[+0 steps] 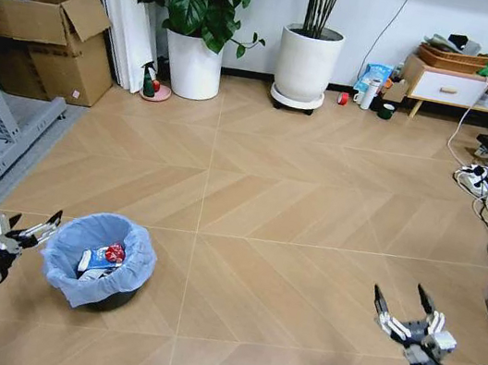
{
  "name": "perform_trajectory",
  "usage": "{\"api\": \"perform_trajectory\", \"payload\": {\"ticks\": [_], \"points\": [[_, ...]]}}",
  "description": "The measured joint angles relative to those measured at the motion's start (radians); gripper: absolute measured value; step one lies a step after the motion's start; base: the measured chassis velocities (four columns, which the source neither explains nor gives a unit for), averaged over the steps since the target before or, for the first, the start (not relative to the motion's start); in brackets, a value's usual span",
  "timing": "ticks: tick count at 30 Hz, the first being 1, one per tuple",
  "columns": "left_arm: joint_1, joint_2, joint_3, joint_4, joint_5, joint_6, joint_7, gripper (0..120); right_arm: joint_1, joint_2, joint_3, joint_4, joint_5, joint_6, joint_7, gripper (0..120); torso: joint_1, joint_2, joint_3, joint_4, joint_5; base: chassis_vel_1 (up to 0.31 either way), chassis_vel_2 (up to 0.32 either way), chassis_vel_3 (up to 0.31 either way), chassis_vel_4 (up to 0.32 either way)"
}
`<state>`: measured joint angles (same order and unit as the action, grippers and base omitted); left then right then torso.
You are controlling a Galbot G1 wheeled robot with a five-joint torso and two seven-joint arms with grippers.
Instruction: Pick up the trash bin and place the garbage on the floor into it.
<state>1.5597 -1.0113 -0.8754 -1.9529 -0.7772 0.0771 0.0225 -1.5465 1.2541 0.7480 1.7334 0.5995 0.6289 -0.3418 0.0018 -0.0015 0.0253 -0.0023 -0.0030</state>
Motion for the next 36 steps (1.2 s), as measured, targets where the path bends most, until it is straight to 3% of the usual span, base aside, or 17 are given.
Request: {"api": "perform_trajectory", "payload": {"ticks": [7,13,23,36], "points": [[-0.018,-0.082,0.033,-0.031,0.112,-0.044,0.004,100,0.108,0.075,-0.084,-0.064,-0.044,-0.011,0.073,100,0.000,0.000,0.000,0.0001,0.0003,0.000,0.000,0.000,0.000],[-0.027,-0.126,0.068,0.004,0.213,-0.106,0.028,100,0.191,0.140,-0.178,-0.145,-0.027,-0.011,0.073,100,0.000,0.000,0.000,-0.0001,-0.0003,0.000,0.000,0.000,0.000],[-0.050,-0.165,0.071,0.052,0.236,-0.108,0.048,100,0.270,0.179,-0.299,-0.208,-0.024,-0.012,0.067,100,0.000,0.000,0.000,0.0001,-0.0001,0.000,0.000,0.000,0.000],[-0.053,-0.173,0.071,0.059,0.238,-0.099,0.051,100,0.272,0.183,-0.303,-0.216,-0.031,-0.016,0.067,100,0.000,0.000,0.000,0.0000,-0.0001,0.000,0.000,0.000,0.000]]}}
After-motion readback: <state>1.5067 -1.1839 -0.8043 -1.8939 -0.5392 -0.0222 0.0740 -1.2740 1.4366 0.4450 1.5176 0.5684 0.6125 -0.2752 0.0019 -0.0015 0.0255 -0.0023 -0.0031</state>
